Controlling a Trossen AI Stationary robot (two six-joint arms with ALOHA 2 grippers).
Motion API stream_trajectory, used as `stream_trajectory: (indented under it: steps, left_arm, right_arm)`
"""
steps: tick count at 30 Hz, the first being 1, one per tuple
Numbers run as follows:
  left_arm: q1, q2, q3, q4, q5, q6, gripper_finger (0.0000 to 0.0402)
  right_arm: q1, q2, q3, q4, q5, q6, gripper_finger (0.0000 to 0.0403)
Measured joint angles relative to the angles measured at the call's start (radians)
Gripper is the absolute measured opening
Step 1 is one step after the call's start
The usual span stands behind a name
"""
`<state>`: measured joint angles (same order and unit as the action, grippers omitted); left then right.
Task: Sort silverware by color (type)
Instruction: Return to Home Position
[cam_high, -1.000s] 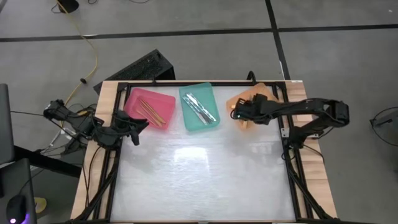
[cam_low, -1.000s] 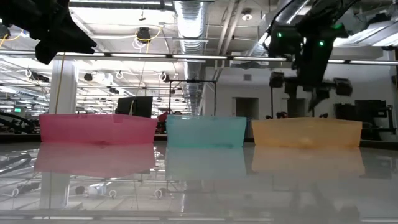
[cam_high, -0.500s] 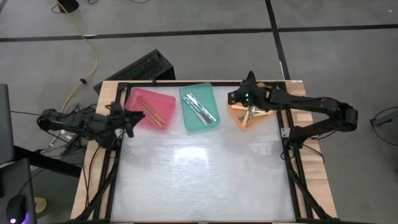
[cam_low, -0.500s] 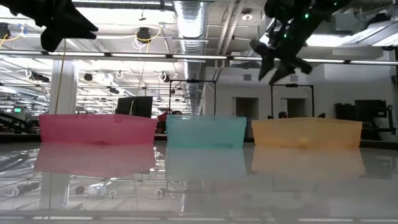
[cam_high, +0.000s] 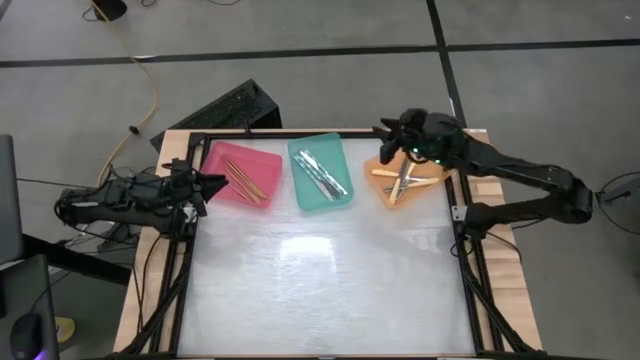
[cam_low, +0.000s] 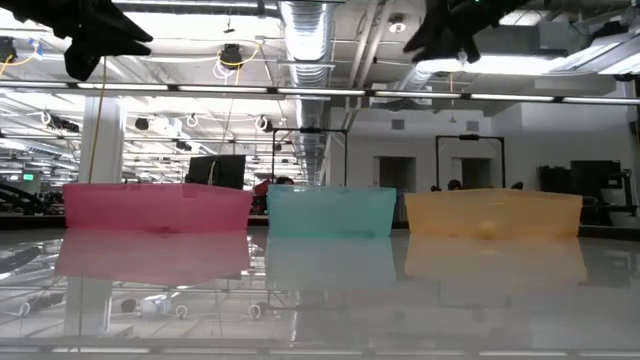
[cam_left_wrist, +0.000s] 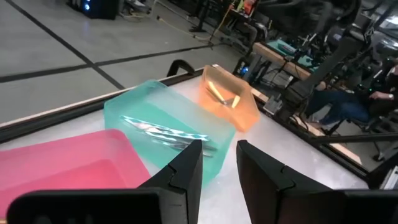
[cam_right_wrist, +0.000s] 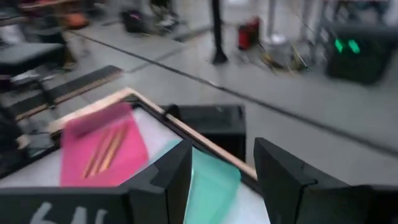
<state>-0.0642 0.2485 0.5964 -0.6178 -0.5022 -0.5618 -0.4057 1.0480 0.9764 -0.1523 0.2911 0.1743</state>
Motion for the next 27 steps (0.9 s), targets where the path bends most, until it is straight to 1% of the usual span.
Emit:
stream_trajectory:
  steps: [2, 6, 11, 14, 17, 22, 27]
  left_arm:
    - [0.007, 0.000, 0.000, 0.001, -0.004, 0.003, 0.0084]
    - [0.020, 0.000, 0.000, 0.003, -0.007, 0.001, 0.0084]
    - [0.022, 0.000, -0.018, 0.018, -0.017, 0.006, 0.0084]
    - [0.022, 0.000, -0.054, 0.085, -0.034, 0.011, 0.0084]
    - [0.022, 0.000, -0.096, 0.153, -0.014, 0.020, 0.0084]
    - [0.026, -0.001, -0.147, 0.227, -0.007, 0.000, 0.0084]
    - [0.102, -0.001, -0.155, 0.263, 0.013, -0.085, 0.0084]
  right_arm:
    - [0.004, -0.031, 0.000, 0.017, -0.053, -0.052, 0.0180]
    - [0.014, -0.093, 0.000, 0.022, -0.106, -0.133, 0.0180]
    - [0.036, -0.156, 0.000, -0.009, -0.137, -0.235, 0.0180]
    - [0.054, -0.182, 0.000, -0.041, -0.141, -0.285, 0.0180]
    - [0.067, -0.201, 0.000, -0.070, -0.150, -0.325, 0.0180]
    - [0.068, -0.220, 0.000, -0.075, -0.260, -0.362, 0.0180]
    - [0.040, -0.259, 0.000, -0.046, -0.354, -0.333, 0.0180]
